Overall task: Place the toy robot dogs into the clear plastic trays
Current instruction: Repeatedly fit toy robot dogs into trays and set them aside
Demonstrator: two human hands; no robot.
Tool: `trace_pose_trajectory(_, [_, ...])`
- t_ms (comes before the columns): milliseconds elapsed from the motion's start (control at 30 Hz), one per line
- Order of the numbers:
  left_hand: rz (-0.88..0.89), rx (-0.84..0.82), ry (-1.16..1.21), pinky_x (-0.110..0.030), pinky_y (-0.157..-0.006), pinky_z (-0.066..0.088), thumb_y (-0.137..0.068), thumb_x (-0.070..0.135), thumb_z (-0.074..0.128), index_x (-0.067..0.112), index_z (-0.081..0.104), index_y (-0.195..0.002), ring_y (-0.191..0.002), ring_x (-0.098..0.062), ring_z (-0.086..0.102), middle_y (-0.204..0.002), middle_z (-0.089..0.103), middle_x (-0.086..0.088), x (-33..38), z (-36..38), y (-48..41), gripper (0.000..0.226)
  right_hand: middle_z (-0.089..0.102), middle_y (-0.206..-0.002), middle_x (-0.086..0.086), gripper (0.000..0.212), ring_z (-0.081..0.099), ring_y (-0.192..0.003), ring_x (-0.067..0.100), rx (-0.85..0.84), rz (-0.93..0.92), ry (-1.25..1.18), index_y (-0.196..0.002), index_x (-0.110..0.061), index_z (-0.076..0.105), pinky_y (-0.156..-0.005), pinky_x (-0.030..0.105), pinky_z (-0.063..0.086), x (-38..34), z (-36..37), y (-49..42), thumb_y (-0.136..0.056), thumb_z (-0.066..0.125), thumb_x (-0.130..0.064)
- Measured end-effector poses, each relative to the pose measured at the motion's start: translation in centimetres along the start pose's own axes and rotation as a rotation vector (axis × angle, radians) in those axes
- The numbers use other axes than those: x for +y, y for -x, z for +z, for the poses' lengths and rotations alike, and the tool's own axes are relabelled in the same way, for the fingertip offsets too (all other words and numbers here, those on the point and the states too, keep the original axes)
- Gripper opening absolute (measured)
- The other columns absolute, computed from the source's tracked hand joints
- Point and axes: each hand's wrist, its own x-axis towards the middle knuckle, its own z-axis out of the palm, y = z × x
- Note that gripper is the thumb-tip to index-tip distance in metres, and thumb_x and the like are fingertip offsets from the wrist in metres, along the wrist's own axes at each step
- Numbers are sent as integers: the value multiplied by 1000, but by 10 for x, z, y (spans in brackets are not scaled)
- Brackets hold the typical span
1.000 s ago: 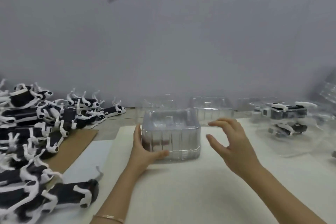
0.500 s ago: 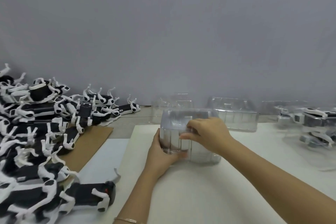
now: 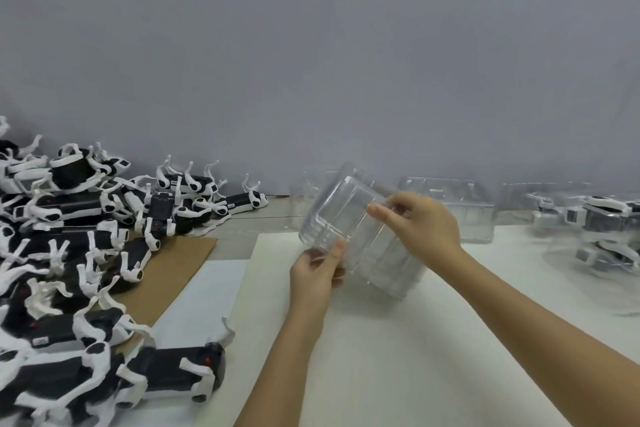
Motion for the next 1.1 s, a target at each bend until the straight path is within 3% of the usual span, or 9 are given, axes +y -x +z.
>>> trace_pose_trajectory(100, [140, -89, 65, -38, -79, 55, -68, 48, 85, 20, 71, -91, -77, -20, 60, -84, 64, -6, 23, 16, 2, 39, 60, -63, -8, 51, 59, -59, 13, 67, 137, -283, -73, -23, 64, -62, 37, 47, -1, -8, 9, -78, 56, -72])
trace_pose_trajectory(167, [189, -169, 57, -38, -83, 57, -70, 38, 82, 28, 72, -97, -87, -22, 68, -96, 72, -1, 34, 21, 4, 30, 60, -61, -16, 52, 59, -60, 8, 45, 213, -394, -76, -26, 65, -66, 37, 49, -2, -15, 19, -71, 60, -78])
trace_pose_trajectory(233, [193, -247, 0, -41, -79, 59, -75, 34, 80, 31, 71, -103, -94, -25, 71, -103, 73, 1, 41, 24, 6, 29, 67, -81, -21, 69, 65, -77, 5, -10, 256, -376, -97, -33, 64, -77, 37, 54, -5, -18, 31, -52, 64, -85])
trace_pose_trajectory(333, [208, -268, -40, -40, -70, 60, -77, 34, 77, 28, 70, -102, -89, -24, 73, -99, 75, -1, 48, 24, 11, 27, 54, -117, -25, 105, 56, -105, 1, -5, 142, -137, -129, -43, 43, -87, 32, 52, -9, -19, 44, -37, 68, -88])
trace_pose_trajectory(567, [242, -200, -36, -22, -50, 51, -84, 13, 73, 17, 68, -97, -72, -14, 73, -83, 76, -3, 48, 22, 13, 14, 47, -122, -26, 111, 50, -111, 1, -6, 72, -160, -144, -45, 29, -86, 27, 44, -13, -23, 40, -48, 76, -74])
trace_pose_trajectory(667, [249, -217, -11, -24, -50, 53, -85, 10, 72, 17, 69, -97, -71, -16, 73, -83, 76, -4, 47, 22, 13, 14, 50, -126, -23, 102, 54, -111, 5, 40, 32, -159, -140, -47, 29, -80, 27, 44, -17, -23, 40, -52, 78, -65])
trace_pose_trajectory(900, [277, -206, 2, -23, -49, 53, -87, 7, 70, 14, 67, -95, -62, -11, 69, -77, 75, -1, 45, 26, 16, 12, 51, -92, -29, 78, 54, -71, 12, 234, -56, -85, -118, -35, 38, -60, 19, 34, -23, -13, 43, -50, 68, -57])
trace_pose_trajectory(1000, [274, -187, 28, -26, -51, 55, -88, 5, 69, 14, 66, -98, -67, -15, 71, -82, 76, -5, 45, 29, 18, 14, 68, -88, -4, 65, 55, -59, 19, 261, -174, -22, -114, -21, 50, -57, 28, 41, -22, -13, 37, -60, 79, -41])
trace_pose_trajectory(1100, [275, -148, 51, -28, -51, 56, -87, 4, 70, 12, 66, -100, -69, -18, 73, -83, 76, -6, 43, 33, 19, 16, 73, -97, 1, 51, 61, -66, 22, 181, -214, 21, -108, -19, 56, -62, 30, 44, -16, -16, 29, -66, 82, -30])
